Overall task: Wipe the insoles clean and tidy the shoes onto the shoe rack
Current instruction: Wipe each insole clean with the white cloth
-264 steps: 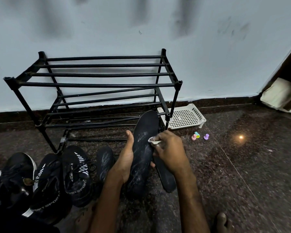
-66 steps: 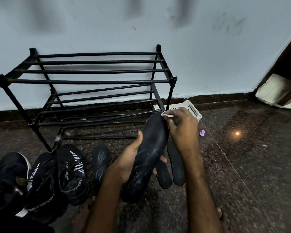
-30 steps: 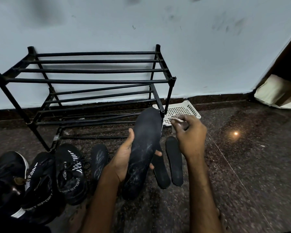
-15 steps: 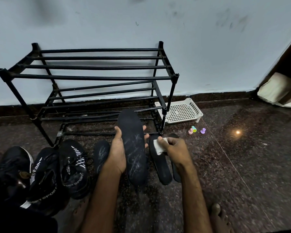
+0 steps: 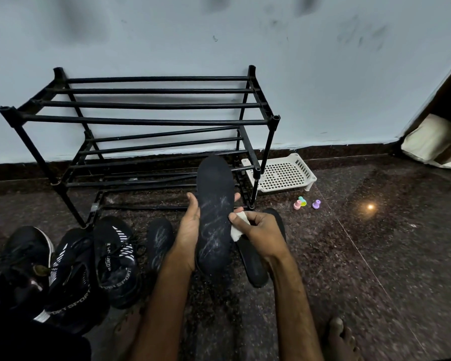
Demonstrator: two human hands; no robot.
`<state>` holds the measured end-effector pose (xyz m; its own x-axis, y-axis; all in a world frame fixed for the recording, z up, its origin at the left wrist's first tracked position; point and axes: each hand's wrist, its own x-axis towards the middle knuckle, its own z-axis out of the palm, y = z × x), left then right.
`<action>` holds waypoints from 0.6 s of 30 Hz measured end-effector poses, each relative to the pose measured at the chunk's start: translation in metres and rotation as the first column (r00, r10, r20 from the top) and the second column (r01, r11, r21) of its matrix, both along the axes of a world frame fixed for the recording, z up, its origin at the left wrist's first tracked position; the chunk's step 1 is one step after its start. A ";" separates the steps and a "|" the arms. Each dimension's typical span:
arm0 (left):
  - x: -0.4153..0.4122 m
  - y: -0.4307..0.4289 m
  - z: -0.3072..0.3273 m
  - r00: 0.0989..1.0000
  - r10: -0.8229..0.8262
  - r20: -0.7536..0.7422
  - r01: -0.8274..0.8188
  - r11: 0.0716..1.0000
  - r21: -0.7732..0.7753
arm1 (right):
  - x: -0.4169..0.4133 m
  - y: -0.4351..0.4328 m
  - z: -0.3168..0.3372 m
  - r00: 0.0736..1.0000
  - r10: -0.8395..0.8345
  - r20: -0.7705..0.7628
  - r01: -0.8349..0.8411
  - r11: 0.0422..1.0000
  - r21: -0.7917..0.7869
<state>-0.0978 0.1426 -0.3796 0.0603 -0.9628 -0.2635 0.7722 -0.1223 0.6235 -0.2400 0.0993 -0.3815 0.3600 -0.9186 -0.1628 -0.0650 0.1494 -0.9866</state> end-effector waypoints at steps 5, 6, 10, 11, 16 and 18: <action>-0.001 0.001 0.004 0.998 0.021 -0.058 -0.023 1.000 -0.020 | -0.004 -0.004 0.003 0.979 -0.116 -0.169 0.094 0.987 -0.130; 0.001 -0.001 0.001 0.998 0.046 -0.043 -0.046 0.999 -0.012 | -0.005 -0.004 0.009 0.953 -0.206 -0.220 0.156 0.962 -0.223; -0.002 -0.001 0.001 0.999 0.005 -0.043 -0.006 1.000 -0.008 | 0.003 -0.004 0.037 0.885 -0.368 -0.286 0.124 0.778 -0.616; -0.004 -0.001 0.003 0.998 -0.021 -0.059 0.021 1.000 -0.008 | 0.007 -0.004 0.040 0.880 -0.345 -0.326 0.052 0.753 -0.656; -0.008 0.000 0.008 0.999 -0.039 0.030 0.037 0.997 0.062 | 0.014 -0.010 0.024 0.841 -0.288 -0.458 -0.124 0.721 -0.681; -0.006 0.001 0.008 0.999 -0.041 0.020 0.040 0.998 0.056 | 0.011 -0.011 0.021 0.834 -0.203 -0.513 -0.208 0.746 -0.633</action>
